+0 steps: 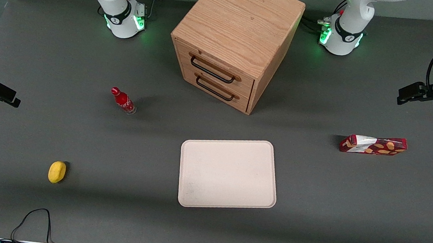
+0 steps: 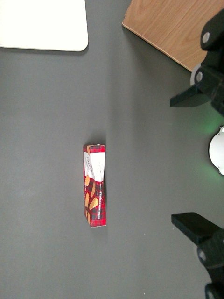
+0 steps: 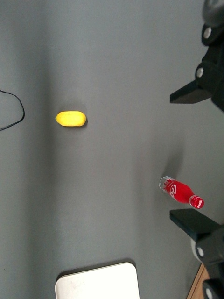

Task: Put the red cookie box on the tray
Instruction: 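Move the left gripper over the red cookie box, fingers open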

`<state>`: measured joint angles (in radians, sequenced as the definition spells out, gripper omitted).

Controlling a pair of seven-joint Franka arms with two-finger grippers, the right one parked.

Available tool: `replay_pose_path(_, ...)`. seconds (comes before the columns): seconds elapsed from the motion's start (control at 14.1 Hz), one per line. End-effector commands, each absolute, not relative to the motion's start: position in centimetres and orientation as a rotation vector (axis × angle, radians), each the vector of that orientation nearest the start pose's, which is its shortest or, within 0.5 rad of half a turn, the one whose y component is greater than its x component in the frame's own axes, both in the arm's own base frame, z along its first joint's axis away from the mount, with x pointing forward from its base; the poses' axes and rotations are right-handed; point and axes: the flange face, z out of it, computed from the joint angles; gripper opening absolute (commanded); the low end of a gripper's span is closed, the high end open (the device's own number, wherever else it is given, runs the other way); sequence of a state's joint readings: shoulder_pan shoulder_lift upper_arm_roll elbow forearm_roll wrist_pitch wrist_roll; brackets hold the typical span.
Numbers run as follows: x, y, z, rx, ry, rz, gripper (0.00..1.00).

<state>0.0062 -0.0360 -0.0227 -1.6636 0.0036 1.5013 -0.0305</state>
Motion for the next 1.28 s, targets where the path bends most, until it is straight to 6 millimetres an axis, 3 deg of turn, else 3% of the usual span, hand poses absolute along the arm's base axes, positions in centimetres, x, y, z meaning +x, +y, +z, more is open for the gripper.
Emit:
replay_pose_path(0.0, 53.9, -0.8, 59.9, -3.113, -0.046, 0.219, 1.00)
replay_pose_path(0.43, 53.6, -0.5, 60.3, -3.110, -0.025, 0.260, 1.00)
replay_pose_path(0.64, 53.3, 1.3, 60.8, -3.118, 0.140, 0.309, 1.00)
replay_pose_path(1.07, 51.3, 14.0, 62.6, -3.051, 0.796, 0.274, 1.00)
replay_pose_path(1.21, 50.6, 16.8, 63.5, -3.001, 0.960, 0.244, 1.00)
